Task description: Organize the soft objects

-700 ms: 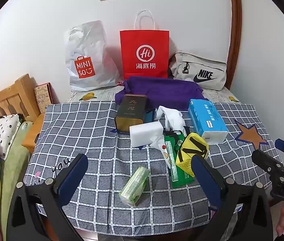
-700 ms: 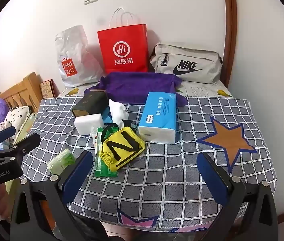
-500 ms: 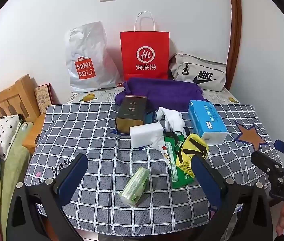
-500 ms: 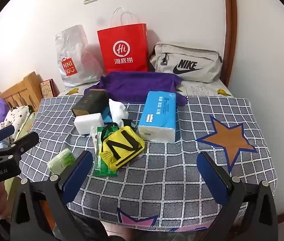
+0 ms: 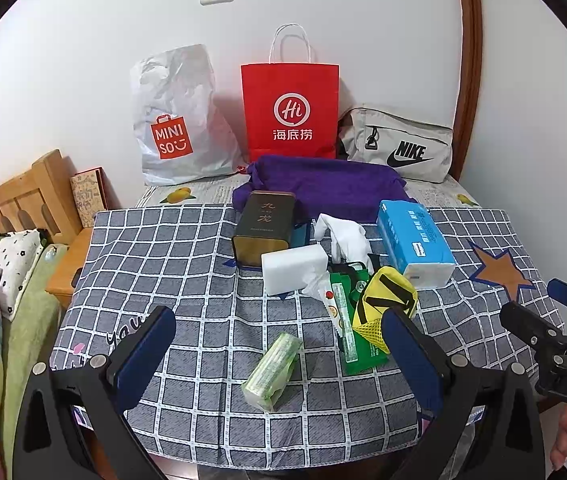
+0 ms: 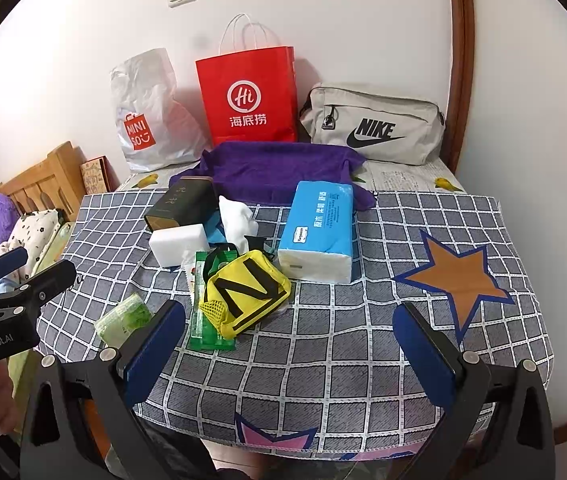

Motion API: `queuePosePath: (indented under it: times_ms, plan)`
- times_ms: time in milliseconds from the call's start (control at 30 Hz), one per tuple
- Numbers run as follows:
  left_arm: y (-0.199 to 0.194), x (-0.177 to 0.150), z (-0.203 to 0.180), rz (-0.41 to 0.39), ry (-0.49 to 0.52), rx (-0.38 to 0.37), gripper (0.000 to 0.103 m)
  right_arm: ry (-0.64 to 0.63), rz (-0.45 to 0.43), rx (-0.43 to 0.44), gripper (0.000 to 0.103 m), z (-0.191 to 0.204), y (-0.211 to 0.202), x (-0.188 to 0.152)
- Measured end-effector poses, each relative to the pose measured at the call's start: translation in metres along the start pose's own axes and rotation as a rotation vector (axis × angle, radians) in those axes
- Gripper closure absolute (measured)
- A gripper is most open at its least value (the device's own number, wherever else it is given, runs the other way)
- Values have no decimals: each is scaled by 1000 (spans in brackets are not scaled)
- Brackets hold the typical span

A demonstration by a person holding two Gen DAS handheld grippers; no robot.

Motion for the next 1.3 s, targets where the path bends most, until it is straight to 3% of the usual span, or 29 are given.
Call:
queuePosePath:
  times_ms: [967,1300]
  plan:
    - [-1,0,-2,-2,7,0,0,-11,-19,-1,0,1,0,0]
    - [17,-17,15,53,17,-1,0,-2,-8,8,1,1,6,-4]
Point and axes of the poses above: each gripper's, at about its wrist camera, not at the fingertips, and y roughly the way its jaws point, z to its left, x to its top, the point moved 6 cm from there along y, roughly the way its jaws point, and after that the axes turned 6 degrees about -x, right-handed, at the moved point
